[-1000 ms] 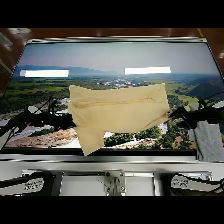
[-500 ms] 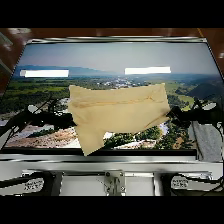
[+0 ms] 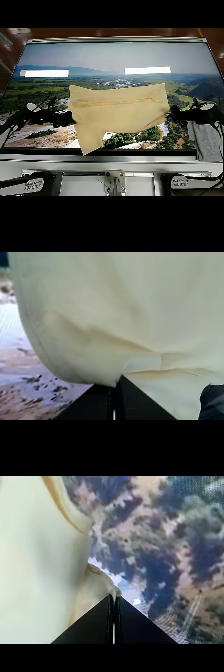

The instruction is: Fold the shirts.

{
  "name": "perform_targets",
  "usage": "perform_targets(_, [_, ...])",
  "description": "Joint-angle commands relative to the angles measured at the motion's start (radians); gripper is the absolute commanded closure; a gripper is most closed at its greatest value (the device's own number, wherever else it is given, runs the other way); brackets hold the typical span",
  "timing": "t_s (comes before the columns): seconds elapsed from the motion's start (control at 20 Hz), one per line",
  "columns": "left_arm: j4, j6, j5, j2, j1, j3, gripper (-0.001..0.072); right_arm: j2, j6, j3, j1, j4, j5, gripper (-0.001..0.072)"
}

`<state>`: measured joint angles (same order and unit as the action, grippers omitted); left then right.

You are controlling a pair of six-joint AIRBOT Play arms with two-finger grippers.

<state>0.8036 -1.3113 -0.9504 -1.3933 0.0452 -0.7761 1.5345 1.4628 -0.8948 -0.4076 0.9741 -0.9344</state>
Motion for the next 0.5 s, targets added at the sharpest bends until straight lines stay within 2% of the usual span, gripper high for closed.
perform_targets(0.0, [0.019,0.021,0.0,0.028,0.001,-0.04,0.0665,-0.074,-0.068,-0.013,-0.001,0.01,-0.069,0.0652])
perform_targets(0.2, [0.049,0.017,-0.015,0.235,0.001,-0.233,0.0666,-0.323,-0.288,-0.174,-0.001,-0.062,-0.106,0.0652])
perform_targets(0.3, [0.069,0.017,-0.048,0.372,0.003,-0.41,0.0665,-0.481,-0.291,-0.328,-0.001,-0.11,-0.095,0.0652])
perform_targets(0.4, [0.185,0.012,-0.045,0.508,0.003,-0.623,0.0665,-0.628,-0.226,-0.492,-0.001,-0.099,-0.052,0.0652])
perform_targets(0.45, [0.278,-0.04,-0.04,0.567,0.003,-0.731,0.0666,-0.688,-0.203,-0.566,-0.001,-0.073,-0.032,0.0652])
